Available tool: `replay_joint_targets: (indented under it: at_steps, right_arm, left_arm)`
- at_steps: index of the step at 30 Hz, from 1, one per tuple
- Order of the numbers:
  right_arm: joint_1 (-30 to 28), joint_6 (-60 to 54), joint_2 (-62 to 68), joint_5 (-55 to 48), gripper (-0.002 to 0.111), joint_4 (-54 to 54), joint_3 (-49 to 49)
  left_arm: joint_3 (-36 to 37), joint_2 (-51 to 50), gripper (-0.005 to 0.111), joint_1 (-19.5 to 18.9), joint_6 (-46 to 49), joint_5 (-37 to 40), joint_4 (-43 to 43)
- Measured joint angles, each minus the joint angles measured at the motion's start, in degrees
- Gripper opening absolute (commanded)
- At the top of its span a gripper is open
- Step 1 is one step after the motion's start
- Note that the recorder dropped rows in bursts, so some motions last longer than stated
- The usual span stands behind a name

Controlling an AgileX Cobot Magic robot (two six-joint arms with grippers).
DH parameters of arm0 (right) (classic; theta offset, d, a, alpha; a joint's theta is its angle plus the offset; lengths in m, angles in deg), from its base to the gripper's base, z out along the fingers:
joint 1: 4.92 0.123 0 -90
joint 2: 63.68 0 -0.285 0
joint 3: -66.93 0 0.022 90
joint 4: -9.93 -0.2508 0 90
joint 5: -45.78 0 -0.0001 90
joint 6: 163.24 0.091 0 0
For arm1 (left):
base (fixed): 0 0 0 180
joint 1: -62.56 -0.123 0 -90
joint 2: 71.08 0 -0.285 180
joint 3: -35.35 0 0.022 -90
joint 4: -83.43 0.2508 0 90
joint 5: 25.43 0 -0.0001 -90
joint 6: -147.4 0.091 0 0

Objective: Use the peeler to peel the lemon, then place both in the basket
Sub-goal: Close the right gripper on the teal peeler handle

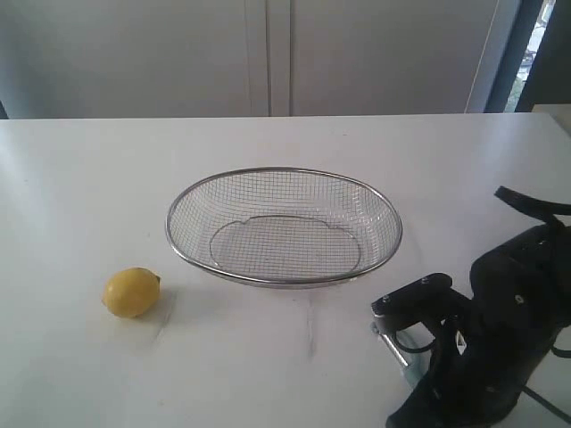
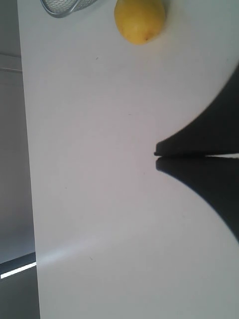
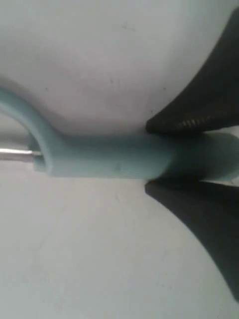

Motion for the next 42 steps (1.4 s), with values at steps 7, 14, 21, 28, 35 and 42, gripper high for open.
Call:
replay_joint_targets:
  at_steps: [7,14,21,28,35,42]
  right_arm:
    - [0.0,0.0,0.0,0.0,0.001,0.0,0.0]
    - [0.0,0.0,0.0,0.9,0.001,0.0,0.0]
    - [0.0,0.0,0.0,-0.4,0.001,0.0,0.0]
    - [0.0,1.5,-2.3,-3.5,0.001,0.0,0.0]
    - [0.0,1.6,-8.7,-6.2,0.001,0.0,0.0]
    - [0.0,2.4,-13.9,-10.2,0.001,0.0,-0.3]
  left_arm:
    - [0.0,0.0,0.000,0.0,0.0,0.0,0.0]
    - [0.0,0.0,0.000,0.0,0.0,0.0,0.0]
    - [0.0,0.0,0.000,0.0,0.0,0.0,0.0]
    - [0.0,0.0,0.000,0.0,0.0,0.0,0.0]
    - [0.0,0.0,0.000,0.0,0.0,0.0,0.0]
    - [0.0,0.0,0.000,0.0,0.0,0.0,0.0]
